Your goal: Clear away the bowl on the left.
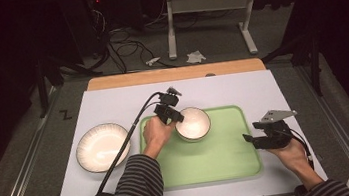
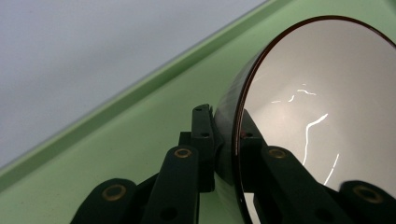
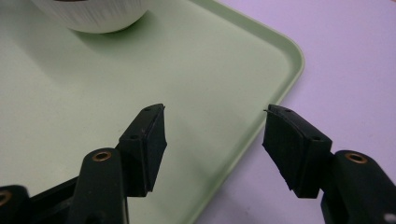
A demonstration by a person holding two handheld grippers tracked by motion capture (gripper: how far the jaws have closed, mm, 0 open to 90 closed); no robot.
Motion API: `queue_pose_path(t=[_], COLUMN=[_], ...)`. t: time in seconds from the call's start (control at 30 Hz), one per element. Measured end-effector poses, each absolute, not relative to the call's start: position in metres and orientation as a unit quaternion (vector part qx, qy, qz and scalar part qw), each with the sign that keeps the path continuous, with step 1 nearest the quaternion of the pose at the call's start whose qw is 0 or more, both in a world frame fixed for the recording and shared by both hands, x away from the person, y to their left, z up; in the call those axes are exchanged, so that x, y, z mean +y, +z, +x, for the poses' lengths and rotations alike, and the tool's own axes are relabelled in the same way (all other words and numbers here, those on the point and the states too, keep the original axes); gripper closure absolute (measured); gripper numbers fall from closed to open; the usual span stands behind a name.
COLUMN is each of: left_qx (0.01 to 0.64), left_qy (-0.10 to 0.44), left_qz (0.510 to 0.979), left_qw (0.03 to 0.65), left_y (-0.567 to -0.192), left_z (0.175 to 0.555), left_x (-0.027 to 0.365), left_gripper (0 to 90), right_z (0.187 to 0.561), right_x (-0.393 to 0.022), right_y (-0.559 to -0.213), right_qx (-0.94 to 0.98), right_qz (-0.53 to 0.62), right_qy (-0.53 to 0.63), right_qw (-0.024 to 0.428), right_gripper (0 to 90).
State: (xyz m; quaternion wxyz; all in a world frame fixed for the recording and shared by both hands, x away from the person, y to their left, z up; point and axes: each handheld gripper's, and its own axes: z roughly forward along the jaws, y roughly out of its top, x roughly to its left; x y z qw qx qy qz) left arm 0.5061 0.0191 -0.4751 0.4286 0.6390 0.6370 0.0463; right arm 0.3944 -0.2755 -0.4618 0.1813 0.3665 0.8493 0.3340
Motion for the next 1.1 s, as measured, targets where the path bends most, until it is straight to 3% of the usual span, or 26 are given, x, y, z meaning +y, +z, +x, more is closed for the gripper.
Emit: queue_pose_path(t=[1.1], left_qx=[0.624], left_qy=[0.053], left_qz=[0.66], left_qw=[0.416], left_y=[-0.4825], left_z=[0.4985], left_x=[0.0168], left_gripper=[81.6], right_z=[0.395], right_x=[-0.2742], right_y=[-0.4629], right_qx=[0.852], right_qz=[0.365], right_qy=[0.328], right_qw=[0.183], right_gripper=[40.4])
